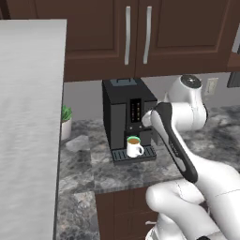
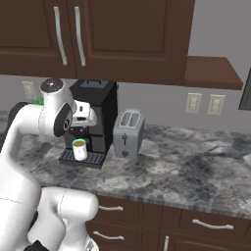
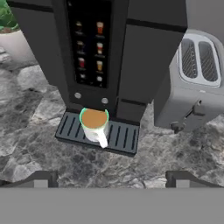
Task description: Pick up the brewed coffee from the coffee machine and place it next to the breakfast plate on the dining counter.
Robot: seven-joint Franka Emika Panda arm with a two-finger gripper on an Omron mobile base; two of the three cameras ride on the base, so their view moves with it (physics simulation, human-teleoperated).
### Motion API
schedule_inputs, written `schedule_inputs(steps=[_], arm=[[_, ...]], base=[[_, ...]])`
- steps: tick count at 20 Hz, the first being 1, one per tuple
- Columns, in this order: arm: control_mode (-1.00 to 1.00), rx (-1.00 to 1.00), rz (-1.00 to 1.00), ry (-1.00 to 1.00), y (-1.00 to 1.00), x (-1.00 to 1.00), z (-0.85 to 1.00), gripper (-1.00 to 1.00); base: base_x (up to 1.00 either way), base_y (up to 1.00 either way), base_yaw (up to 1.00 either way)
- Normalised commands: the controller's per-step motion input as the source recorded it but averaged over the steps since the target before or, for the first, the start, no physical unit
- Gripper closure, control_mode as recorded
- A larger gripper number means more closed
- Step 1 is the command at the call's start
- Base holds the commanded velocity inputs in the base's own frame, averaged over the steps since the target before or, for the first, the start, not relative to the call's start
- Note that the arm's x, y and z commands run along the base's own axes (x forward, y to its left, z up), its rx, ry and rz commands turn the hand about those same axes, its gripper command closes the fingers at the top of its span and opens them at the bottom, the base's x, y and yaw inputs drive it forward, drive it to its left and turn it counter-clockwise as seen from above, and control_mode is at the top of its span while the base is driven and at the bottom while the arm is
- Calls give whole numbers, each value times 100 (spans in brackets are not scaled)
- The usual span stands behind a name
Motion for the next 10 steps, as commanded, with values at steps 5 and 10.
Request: schedule_inputs(steps=[5,10], arm=[[-100,0,17,2,0,-34,-51,-100],[-100,0,13,25,0,-2,-50,-100]], base=[[0,0,0],[0,0,0]])
